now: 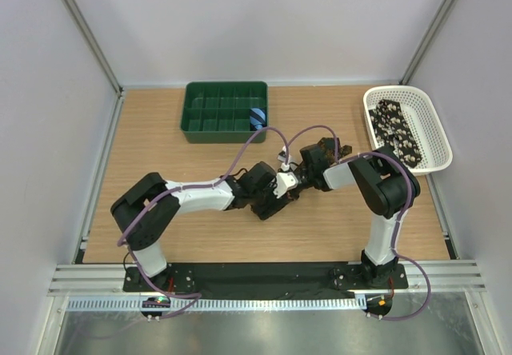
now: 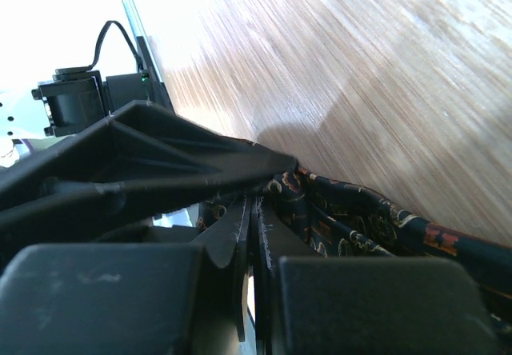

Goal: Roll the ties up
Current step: Roll the tie

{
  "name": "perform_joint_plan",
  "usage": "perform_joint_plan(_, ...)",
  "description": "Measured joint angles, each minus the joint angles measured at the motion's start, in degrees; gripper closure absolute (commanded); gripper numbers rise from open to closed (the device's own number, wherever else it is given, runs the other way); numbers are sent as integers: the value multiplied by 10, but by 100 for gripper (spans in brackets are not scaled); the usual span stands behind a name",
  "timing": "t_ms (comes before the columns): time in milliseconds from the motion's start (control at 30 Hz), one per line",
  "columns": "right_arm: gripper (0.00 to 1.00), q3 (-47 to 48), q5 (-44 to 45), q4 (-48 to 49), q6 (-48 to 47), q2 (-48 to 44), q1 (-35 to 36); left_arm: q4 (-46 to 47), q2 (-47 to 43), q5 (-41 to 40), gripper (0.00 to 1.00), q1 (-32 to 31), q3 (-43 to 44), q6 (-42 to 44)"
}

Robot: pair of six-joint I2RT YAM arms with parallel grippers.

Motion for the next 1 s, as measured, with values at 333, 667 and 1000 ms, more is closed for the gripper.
perform_joint_plan(333,74,-1,10,-9,-2,-14,0,-7,7,-5,65,0,9,-9)
perform_joint_plan(667,69,-47,72,-22,13,-108,-60,30,2,-63,70,-27,-8,-32)
perform_joint_plan(1000,71,-86,185,-71,19,-171,-101,24,4,-139,71,-60,-1,-31)
